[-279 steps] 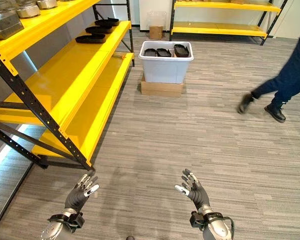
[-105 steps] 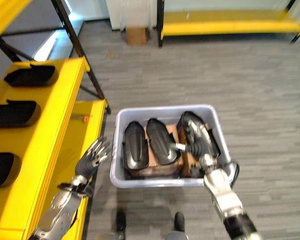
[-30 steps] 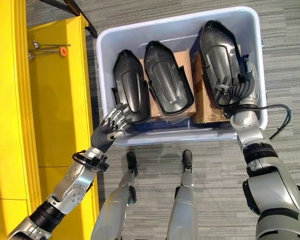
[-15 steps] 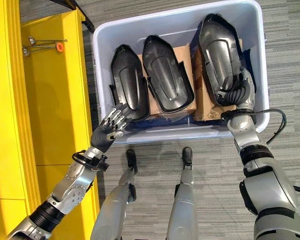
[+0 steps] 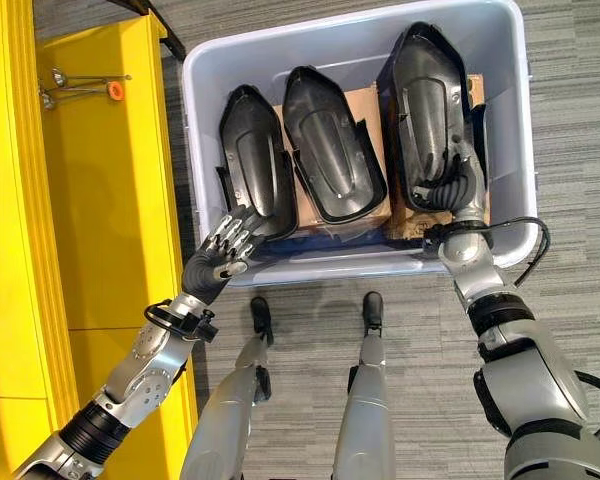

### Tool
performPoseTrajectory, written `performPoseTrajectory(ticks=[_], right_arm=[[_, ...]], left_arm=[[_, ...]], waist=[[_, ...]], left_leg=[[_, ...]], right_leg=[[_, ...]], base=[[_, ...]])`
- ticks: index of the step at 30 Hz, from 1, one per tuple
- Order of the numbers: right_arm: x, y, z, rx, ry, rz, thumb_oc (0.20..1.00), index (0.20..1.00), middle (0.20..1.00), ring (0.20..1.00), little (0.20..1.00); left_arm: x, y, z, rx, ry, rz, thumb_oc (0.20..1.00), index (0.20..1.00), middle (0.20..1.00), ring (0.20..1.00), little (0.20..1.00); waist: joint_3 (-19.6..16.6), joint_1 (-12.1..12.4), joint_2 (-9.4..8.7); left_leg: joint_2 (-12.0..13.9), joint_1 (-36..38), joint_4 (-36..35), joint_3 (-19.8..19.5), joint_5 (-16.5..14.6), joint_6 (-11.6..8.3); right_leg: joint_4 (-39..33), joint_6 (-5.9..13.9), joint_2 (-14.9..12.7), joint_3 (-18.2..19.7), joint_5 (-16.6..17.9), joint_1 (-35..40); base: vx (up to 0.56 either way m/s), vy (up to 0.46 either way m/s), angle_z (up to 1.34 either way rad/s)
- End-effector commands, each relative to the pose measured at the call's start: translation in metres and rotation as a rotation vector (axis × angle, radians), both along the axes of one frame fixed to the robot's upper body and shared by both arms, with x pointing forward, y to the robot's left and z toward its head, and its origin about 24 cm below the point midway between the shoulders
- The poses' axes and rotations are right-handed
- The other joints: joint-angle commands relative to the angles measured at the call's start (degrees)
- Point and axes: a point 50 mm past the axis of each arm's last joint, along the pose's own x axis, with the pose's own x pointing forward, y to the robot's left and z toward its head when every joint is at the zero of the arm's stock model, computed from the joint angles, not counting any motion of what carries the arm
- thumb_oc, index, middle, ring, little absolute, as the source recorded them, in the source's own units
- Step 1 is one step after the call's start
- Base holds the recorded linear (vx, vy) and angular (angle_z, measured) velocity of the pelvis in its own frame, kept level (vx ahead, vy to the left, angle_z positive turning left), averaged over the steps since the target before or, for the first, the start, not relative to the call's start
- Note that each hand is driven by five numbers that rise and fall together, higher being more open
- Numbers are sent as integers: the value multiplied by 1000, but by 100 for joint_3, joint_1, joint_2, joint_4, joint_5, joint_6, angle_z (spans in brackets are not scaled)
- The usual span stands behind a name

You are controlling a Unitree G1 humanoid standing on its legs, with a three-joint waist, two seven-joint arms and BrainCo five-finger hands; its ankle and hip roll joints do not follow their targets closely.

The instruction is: Move parts from the plastic box to the shelf.

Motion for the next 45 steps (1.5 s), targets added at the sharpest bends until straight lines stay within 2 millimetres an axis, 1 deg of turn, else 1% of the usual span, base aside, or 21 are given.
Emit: performPoseTrajectory(ticks=[1, 6, 10, 14, 16, 17, 18, 19, 20, 23, 25, 31, 34, 38, 45], right_arm=[[0, 13, 15, -36, -76, 75, 1000, 1000, 1000, 1000, 1000], [-7, 20, 4, -19, -78, 111, 1000, 1000, 1000, 1000, 1000], [-12, 21, -1, -17, -84, 115, 1000, 1000, 1000, 1000, 1000], [-17, 14, 7, -31, -132, 84, 1000, 1000, 1000, 1000, 1000], [-20, 7, 18, -50, -182, 50, 1000, 1000, 1000, 1000, 1000], [-20, 7, 18, -50, -182, 49, 1000, 1000, 1000, 1000, 1000], [-21, 4, 23, -50, -204, 35, 1000, 1000, 1000, 1000, 1000], [-25, -3, 30, -36, -250, 5, 1000, 1000, 1000, 1000, 1000], [-28, -7, 35, -29, -278, -14, 1000, 1000, 1000, 1000, 1000], [-31, -12, 40, -47, -297, -37, 1000, 1000, 1000, 1000, 1000], [-36, -17, 47, -52, -337, -55, 1000, 1000, 1000, 1000, 1000], [-45, -13, 56, -38, -411, -37, 1000, 1000, 1000, 1000, 1000], [-48, -7, 54, -22, -434, -16, 1000, 1000, 1000, 1000, 1000], [-47, -2, 47, -8, -414, -1, 1000, 1000, 1000, 1000, 1000], [-36, -5, 36, 30, -352, -28, 1000, 1000, 1000, 1000, 1000]], left_arm=[[-9, -3, 26, -67, -126, -29, 1000, 1000, 1000, 1000, 1000], [-9, -1, 25, -71, -121, -17, 1000, 1000, 1000, 1000, 1000], [-9, 1, 25, -70, -121, -8, 1000, 1000, 1000, 1000, 1000], [-10, 4, 25, -67, -123, 0, 1000, 1000, 1000, 1000, 1000], [-10, 5, 25, -68, -122, 5, 1000, 1000, 1000, 1000, 1000], [-11, 5, 25, -68, -122, 5, 1000, 1000, 1000, 1000, 1000], [-10, 5, 25, -69, -122, 6, 1000, 1000, 1000, 1000, 1000], [-11, 5, 25, -72, -122, 6, 1000, 1000, 1000, 1000, 1000], [-10, 5, 25, -72, -120, 6, 1000, 1000, 1000, 1000, 1000], [-10, 6, 25, -71, -121, 8, 1000, 1000, 1000, 1000, 1000], [-11, 7, 25, -73, -124, 7, 1000, 1000, 1000, 1000, 1000], [-12, 9, 25, -81, -118, 13, 1000, 1000, 1000, 1000, 1000], [-12, 9, 24, -82, -116, 16, 1000, 1000, 1000, 1000, 1000], [-13, 10, 23, -84, -110, 18, 1000, 1000, 1000, 1000, 1000], [-15, 10, 22, -83, -107, 12, 1000, 1000, 1000, 1000, 1000]], waist=[[-174, 130, -28], [-194, 115, -63], [-217, 99, -81], [-230, 85, -77], [-257, 77, -87], [-265, 81, -87], [-270, 76, -85], [-282, 64, -87], [-292, 47, -99], [-306, 43, -107], [-331, 28, -115], [-346, -7, -140], [-350, -22, -156], [-352, -18, -161], [-344, 31, -136]], left_leg=[[544, 40, 566, -445, -348, -502], [547, 22, 601, -482, -365, -499], [541, 11, 615, -490, -374, -499], [541, 28, 626, -504, -410, -499], [543, 17, 614, -510, -388, -499], [542, 10, 612, -510, -384, -498], [544, 9, 614, -509, -388, -501], [559, 30, 624, -508, -424, -504], [558, 18, 614, -508, -399, -500], [562, 21, 606, -506, -400, -503], [562, 29, 596, -505, -396, -515], [570, 29, 611, -499, -403, -520], [571, 31, 616, -499, -409, -518], [569, 13, 623, -516, -404, -523], [571, -38, 596, -562, -355, -526]], right_leg=[[1081, 46, -213, 140, -11, -741], [1097, 46, -213, 135, -17, -724], [1089, 48, -218, 125, -16, -714], [1112, 53, -204, 125, -55, -690], [1084, 56, -204, 132, -20, -707], [1079, 56, -204, 132, -15, -713], [1082, 57, -201, 132, -22, -716], [1110, 63, -192, 139, -63, -709], [1091, 61, -191, 149, -34, -724], [1086, 62, -187, 151, -37, -722], [1078, 65, -175, 138, -35, -713], [1083, 67, -158, 148, -36, -711], [1074, 74, -163, 147, -33, -704], [1066, 72, -158, 146, -24, -712], [1077, 59, -155, 123, -22, -732]], base=[[-3, -12, 3], [-4, 0, 4], [-1, 1, 2], [0, 0, 0], [0, 0, 0], [0, 0, 0], [0, 0, 0], [0, 0, 0], [0, 0, 0], [0, 0, 0], [0, 0, 0], [0, 0, 0], [0, 0, 0], [0, 0, 0], [0, 0, 0]])
